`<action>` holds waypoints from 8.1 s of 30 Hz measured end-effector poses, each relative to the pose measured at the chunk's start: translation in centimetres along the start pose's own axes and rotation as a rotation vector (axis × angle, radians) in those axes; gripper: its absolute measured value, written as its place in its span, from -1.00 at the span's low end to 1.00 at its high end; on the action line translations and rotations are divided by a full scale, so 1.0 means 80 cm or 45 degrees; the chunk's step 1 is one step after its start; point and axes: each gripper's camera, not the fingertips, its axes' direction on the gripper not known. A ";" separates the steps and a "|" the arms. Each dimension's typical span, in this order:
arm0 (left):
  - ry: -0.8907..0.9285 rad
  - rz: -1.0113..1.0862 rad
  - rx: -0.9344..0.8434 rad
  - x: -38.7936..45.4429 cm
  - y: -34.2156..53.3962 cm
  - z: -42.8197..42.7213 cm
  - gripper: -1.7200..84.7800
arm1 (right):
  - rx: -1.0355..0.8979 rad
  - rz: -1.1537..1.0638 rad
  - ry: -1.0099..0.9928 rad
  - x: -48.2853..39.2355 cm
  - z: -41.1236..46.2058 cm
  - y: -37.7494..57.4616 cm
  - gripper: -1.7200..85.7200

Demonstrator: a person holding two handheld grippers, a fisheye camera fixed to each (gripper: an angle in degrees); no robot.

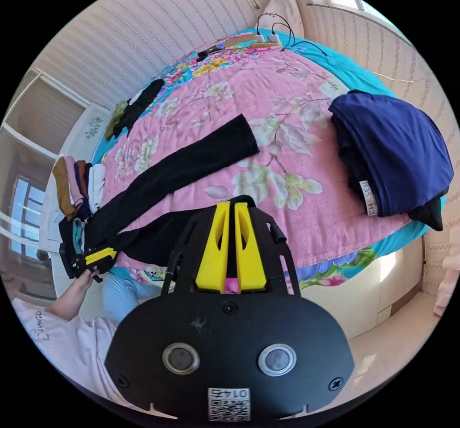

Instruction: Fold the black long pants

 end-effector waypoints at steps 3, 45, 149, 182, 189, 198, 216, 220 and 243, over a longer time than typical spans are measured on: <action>-0.027 0.063 0.022 0.001 0.001 -0.027 -0.98 | 0.128 -0.160 -0.077 -0.012 -0.037 -0.002 -0.95; 0.348 0.073 -0.200 0.026 0.075 0.044 -0.98 | -0.320 0.234 -0.170 0.161 0.038 0.082 -0.76; 0.199 -1.629 1.155 -0.424 0.869 -0.313 -0.91 | 0.248 0.213 -0.292 0.042 -0.072 -0.064 -0.94; 0.149 -1.951 0.873 -0.470 0.770 -0.186 -0.59 | 0.348 0.792 -0.660 0.048 0.113 -0.071 -0.73; 0.072 -1.944 0.851 -0.469 0.725 -0.194 -0.68 | 0.310 0.577 -0.695 0.001 0.106 -0.107 -0.91; 0.196 -1.962 0.995 -0.447 0.702 -0.195 -0.86 | 0.275 0.434 -0.730 -0.036 0.094 -0.100 -0.95; -0.392 -1.167 0.229 -0.266 0.566 -0.261 -0.85 | -0.020 0.408 -0.138 -0.093 0.076 0.029 -0.93; -0.435 -0.632 0.110 -0.204 0.452 -0.264 -0.85 | 0.055 -0.086 0.303 -0.198 0.063 0.020 -0.92; -0.223 0.175 -0.080 -0.055 0.041 -0.071 -0.98 | -0.546 -1.276 -0.006 -0.528 0.291 0.008 -0.93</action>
